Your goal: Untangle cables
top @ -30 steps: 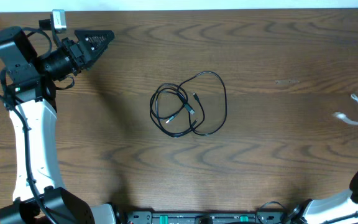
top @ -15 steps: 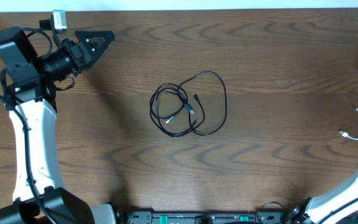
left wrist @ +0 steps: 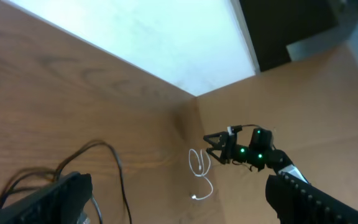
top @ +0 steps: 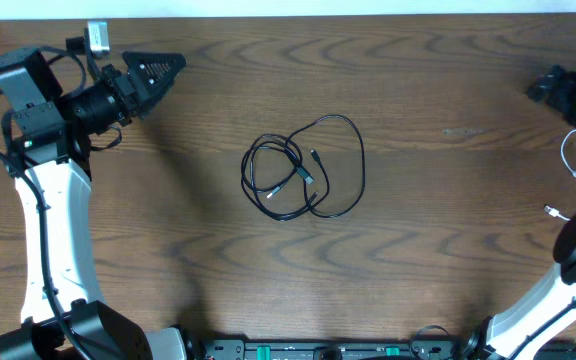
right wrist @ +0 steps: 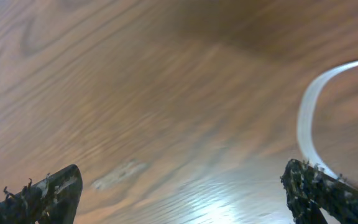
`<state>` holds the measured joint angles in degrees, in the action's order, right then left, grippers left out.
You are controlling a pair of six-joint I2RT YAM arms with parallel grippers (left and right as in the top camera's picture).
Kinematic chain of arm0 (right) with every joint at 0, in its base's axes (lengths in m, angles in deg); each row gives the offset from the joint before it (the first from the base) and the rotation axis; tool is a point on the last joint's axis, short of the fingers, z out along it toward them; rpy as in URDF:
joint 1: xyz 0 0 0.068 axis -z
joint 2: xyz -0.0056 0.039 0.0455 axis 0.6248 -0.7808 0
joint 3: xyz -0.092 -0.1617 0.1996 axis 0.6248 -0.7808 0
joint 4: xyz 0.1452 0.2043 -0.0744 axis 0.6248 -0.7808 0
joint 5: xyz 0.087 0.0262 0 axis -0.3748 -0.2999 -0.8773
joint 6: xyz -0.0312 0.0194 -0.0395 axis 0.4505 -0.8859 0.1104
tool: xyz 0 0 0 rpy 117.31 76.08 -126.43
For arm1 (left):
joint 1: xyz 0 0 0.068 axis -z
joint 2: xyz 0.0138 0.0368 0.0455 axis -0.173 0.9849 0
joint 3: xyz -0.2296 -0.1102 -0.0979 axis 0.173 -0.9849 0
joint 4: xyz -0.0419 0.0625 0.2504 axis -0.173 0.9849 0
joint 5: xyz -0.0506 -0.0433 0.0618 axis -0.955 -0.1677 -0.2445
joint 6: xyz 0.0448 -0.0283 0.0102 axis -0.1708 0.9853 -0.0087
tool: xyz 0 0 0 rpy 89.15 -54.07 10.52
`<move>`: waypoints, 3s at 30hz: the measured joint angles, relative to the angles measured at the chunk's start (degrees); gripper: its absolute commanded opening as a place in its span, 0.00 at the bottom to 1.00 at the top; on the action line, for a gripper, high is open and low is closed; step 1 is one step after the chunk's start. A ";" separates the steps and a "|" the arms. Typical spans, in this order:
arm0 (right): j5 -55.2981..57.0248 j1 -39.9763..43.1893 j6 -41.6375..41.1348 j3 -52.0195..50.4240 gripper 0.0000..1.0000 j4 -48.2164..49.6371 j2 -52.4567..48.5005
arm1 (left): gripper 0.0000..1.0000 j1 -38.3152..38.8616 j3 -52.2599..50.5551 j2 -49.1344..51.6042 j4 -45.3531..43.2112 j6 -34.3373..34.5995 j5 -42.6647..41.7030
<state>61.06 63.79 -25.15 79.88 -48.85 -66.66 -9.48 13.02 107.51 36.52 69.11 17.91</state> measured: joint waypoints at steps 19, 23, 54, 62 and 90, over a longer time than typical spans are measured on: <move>-9.55 -23.71 3.08 0.35 0.99 -4.83 0.00 | 0.89 15.72 -5.42 3.17 16.31 -21.90 35.87; -10.14 -24.55 3.13 0.37 0.99 -5.01 0.00 | 0.74 18.36 -5.44 8.87 15.56 -25.27 38.84; -11.15 -27.39 4.17 0.39 0.99 -5.44 0.00 | 0.07 28.59 -5.01 24.90 15.54 -29.00 47.32; -12.81 -32.02 4.39 0.39 0.90 -4.79 0.00 | 0.07 27.69 -1.29 6.45 20.04 -23.63 44.22; -24.44 -50.69 0.85 0.44 0.99 1.62 0.00 | 0.07 19.39 -0.13 -9.35 8.20 2.73 37.70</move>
<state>36.63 13.10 -24.30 80.32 -47.23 -66.66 9.91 12.89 98.16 44.71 71.84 55.62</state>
